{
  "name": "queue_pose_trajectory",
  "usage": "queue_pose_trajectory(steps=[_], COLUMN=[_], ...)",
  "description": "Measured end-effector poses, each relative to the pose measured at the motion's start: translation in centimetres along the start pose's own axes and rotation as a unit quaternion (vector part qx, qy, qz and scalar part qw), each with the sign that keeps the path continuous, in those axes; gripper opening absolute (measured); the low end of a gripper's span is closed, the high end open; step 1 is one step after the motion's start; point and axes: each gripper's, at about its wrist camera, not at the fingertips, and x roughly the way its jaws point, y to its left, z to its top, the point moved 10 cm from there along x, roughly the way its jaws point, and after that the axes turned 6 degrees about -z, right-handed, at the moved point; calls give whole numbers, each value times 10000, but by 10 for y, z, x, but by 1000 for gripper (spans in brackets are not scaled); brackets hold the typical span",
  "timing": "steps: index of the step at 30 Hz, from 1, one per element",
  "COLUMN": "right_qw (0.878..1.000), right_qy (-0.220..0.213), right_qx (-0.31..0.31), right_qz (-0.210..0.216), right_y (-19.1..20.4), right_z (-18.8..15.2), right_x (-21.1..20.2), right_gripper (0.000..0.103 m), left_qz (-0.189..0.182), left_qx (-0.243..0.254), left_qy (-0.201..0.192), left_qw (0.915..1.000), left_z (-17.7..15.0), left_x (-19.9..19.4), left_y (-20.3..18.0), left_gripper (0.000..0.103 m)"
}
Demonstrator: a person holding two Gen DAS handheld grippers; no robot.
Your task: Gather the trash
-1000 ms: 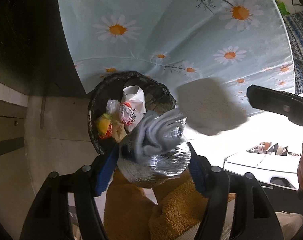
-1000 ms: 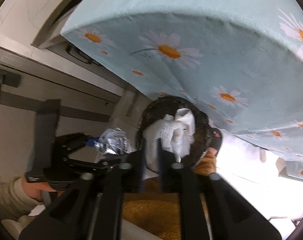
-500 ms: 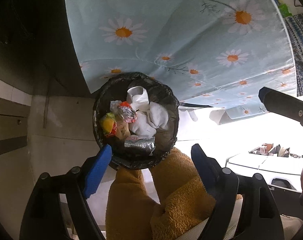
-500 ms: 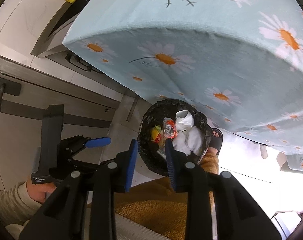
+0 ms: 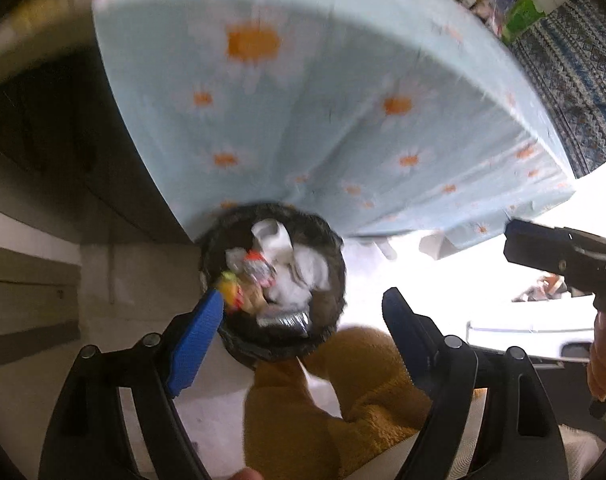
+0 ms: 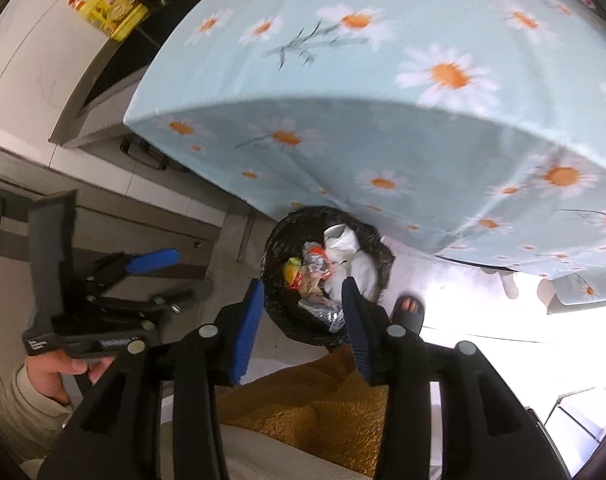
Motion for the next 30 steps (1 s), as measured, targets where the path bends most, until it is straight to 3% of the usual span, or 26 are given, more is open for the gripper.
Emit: queue_pose_trajectory(steps=[10, 13, 15, 19, 23, 25, 30], right_qw=[9987, 9978, 9967, 9941, 9906, 9882, 9849], right_qy=[-450, -617, -772, -1016, -1306, -1488, -1680], right_qx=[256, 233, 254, 363, 370, 298, 316], right_qz=[1, -16, 23, 114, 174, 228, 266], right_y=[-25, -32, -39, -53, -63, -65, -84], right_z=[16, 19, 19, 16, 16, 16, 13], right_x=[-44, -61, -78, -108, -139, -156, -182], right_gripper=[53, 66, 67, 79, 97, 98, 98], left_qz=[2, 125, 157, 246, 461, 515, 719], left_qx=[397, 572, 593, 644, 741, 756, 1040], left_qy=[-419, -577, -692, -868, -1047, -1122, -1297], left_qw=[9983, 9966, 9957, 9938, 9907, 9895, 9835], left_z=[34, 39, 43, 47, 50, 51, 44], left_x=[-49, -63, -74, -94, -111, -117, -134], left_y=[-55, -74, -86, -111, -136, -146, -181], left_gripper=[80, 80, 80, 80, 82, 89, 90])
